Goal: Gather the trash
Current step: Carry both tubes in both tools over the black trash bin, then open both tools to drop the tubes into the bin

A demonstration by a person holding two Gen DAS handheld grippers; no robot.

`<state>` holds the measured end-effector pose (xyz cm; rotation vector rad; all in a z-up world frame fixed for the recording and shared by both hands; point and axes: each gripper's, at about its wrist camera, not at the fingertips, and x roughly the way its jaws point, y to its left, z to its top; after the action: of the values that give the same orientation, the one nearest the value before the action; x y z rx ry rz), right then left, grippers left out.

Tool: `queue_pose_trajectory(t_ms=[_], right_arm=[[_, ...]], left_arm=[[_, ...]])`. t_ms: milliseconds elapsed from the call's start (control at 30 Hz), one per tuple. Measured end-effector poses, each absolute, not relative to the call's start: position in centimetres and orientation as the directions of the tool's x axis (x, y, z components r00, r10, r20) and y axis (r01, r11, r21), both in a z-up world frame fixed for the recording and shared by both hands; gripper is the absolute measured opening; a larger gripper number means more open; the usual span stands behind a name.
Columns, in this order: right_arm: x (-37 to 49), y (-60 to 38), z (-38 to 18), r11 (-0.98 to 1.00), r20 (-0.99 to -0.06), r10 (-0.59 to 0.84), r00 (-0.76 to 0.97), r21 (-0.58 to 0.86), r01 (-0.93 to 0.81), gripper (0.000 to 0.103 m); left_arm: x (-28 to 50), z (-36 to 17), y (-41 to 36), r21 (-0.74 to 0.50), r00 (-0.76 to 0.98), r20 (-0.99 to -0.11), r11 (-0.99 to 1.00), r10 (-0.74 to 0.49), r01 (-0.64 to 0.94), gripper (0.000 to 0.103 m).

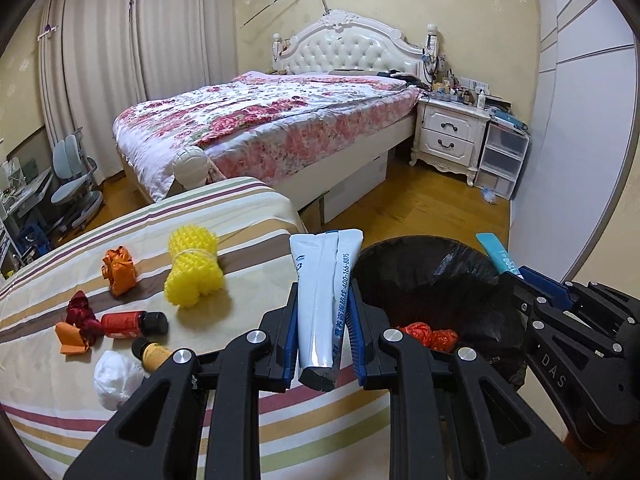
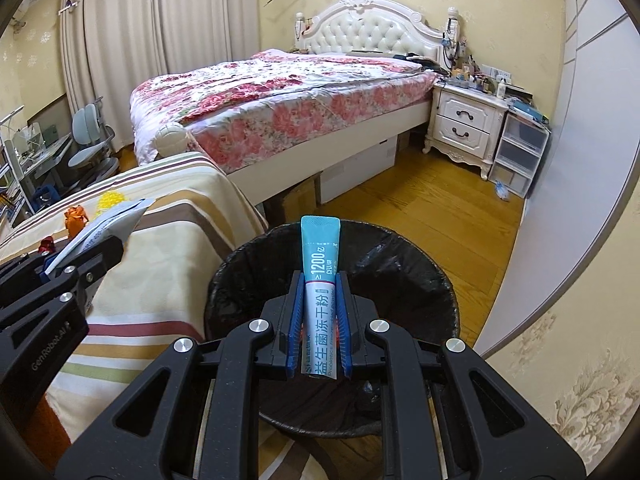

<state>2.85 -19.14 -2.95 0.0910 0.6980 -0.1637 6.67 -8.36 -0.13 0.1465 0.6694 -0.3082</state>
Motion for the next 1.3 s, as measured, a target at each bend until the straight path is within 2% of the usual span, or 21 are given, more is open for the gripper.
queue_pose_trajectory(t_ms=[133, 833, 1033, 1133, 1200, 1300], right_arm=[[3.3, -19.8, -3.7, 0.982, -0.654, -0.124, 0.747, 0.028, 0.187, 0.016], [4.6, -22.5, -5.2, 0.97, -0.676, -0.129, 0.725, 0.064, 0.233, 0.017], [4.7, -22.7, -5.2, 0.967, -0.675, -0.133, 0.726, 0.072, 0.244, 0.02], [4.7, -22.9, -5.3, 0.965, -0.675, -0.14, 0.724, 0.07, 0.251, 0.023], [4.7, -23.2, -5.2, 0.963, -0.673, -0.145, 0.725, 0.072, 0.26, 0.025], [4.5, -23.4, -5.2, 0.96, -0.672, -0.152, 0.725, 0.073, 0.27, 0.026]], left_arm=[[7.3, -0.7, -9.8, 0.074, 0.749, -0.625, 0.94, -0.217, 0.334, 0.022], [9.7, -3.0, -13.3, 0.113, 0.71, -0.677, 0.927, -0.192, 0.358, 0.023], [9.8, -3.3, -13.3, 0.109, 0.702, -0.686, 0.927, -0.19, 0.358, 0.025], [9.9, -3.3, -13.2, 0.108, 0.703, -0.685, 0.929, -0.189, 0.355, 0.032], [9.9, -3.2, -13.1, 0.109, 0.709, -0.681, 0.931, -0.186, 0.349, 0.043], [9.8, -3.1, -12.9, 0.111, 0.716, -0.675, 0.933, -0.182, 0.341, 0.054]])
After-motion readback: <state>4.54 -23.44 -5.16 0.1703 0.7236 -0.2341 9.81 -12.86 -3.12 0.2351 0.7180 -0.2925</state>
